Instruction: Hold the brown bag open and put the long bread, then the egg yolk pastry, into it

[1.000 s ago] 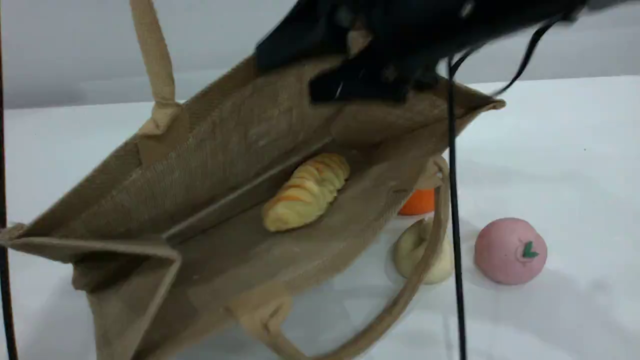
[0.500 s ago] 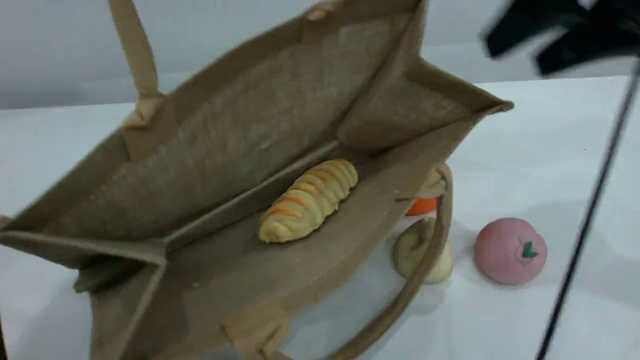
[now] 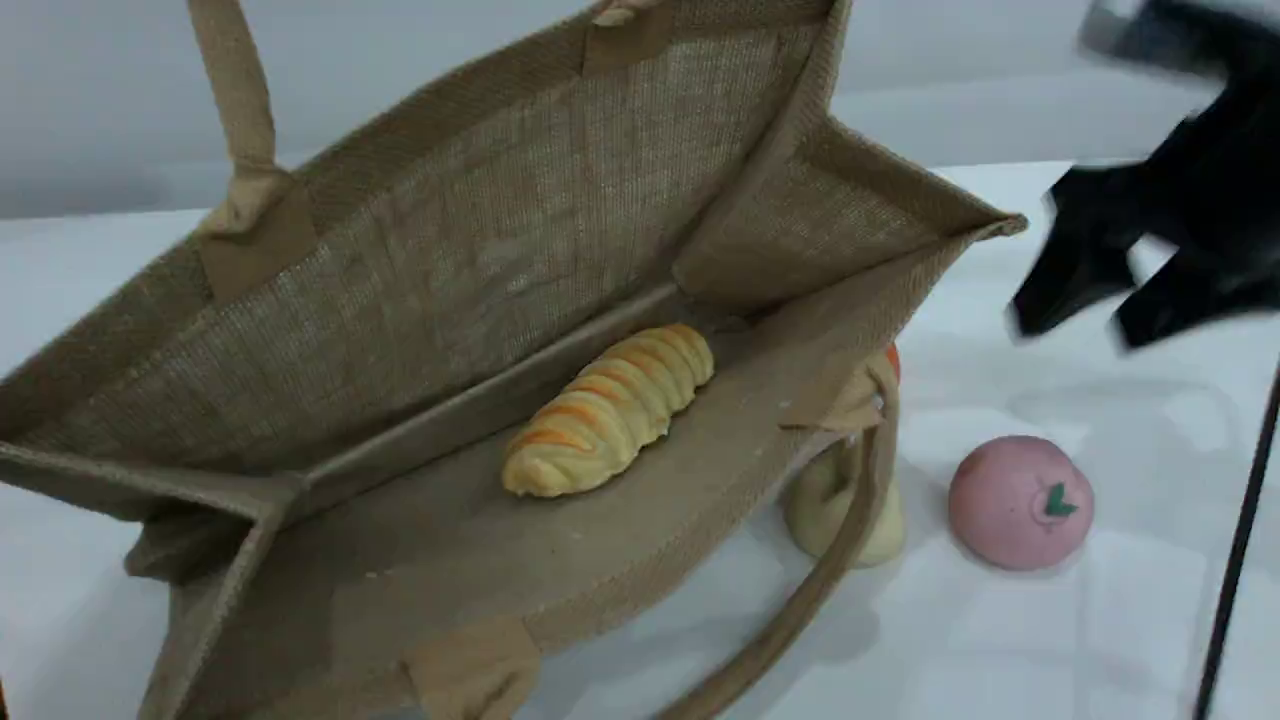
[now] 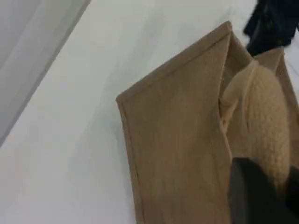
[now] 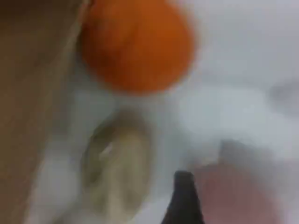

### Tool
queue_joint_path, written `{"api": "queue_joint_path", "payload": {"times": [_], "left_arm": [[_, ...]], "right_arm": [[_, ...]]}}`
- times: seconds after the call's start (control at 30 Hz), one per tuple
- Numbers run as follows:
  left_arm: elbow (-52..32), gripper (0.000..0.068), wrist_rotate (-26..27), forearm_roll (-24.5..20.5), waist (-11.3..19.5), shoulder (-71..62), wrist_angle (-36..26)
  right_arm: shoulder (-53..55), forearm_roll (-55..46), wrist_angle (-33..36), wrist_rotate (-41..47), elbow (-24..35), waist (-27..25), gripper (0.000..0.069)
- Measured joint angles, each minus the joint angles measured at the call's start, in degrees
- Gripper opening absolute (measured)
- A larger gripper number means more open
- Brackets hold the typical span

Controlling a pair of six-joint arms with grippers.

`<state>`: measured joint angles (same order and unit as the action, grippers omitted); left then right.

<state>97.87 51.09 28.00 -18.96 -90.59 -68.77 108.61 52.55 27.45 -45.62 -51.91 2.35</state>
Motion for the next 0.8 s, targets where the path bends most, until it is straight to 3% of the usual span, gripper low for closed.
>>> {"api": "queue_joint_path", "payload": {"times": [0.17, 0.4, 0.6, 0.8], "left_arm": [[0.00, 0.0086, -0.74, 0.00, 0.00, 0.00, 0.00], [0.00, 0.0086, -1.47, 0.25, 0.00, 0.00, -1.04], [0.00, 0.0086, -2.13, 0.36, 0.00, 0.00, -1.29], [0.00, 0.0086, -2.13, 0.36, 0.00, 0.00, -1.29]], "right_arm": [[1.92, 9.41, 2.70, -7.99, 0.00, 6.87, 0.0494], [2.18, 11.46, -8.83, -9.07, 0.00, 17.56, 0.0494], [5.63, 11.64, -13.32, -8.91, 0.00, 18.40, 0.0492], [7.63, 11.77, -13.24, -8.86, 0.00, 18.40, 0.0491]]}}
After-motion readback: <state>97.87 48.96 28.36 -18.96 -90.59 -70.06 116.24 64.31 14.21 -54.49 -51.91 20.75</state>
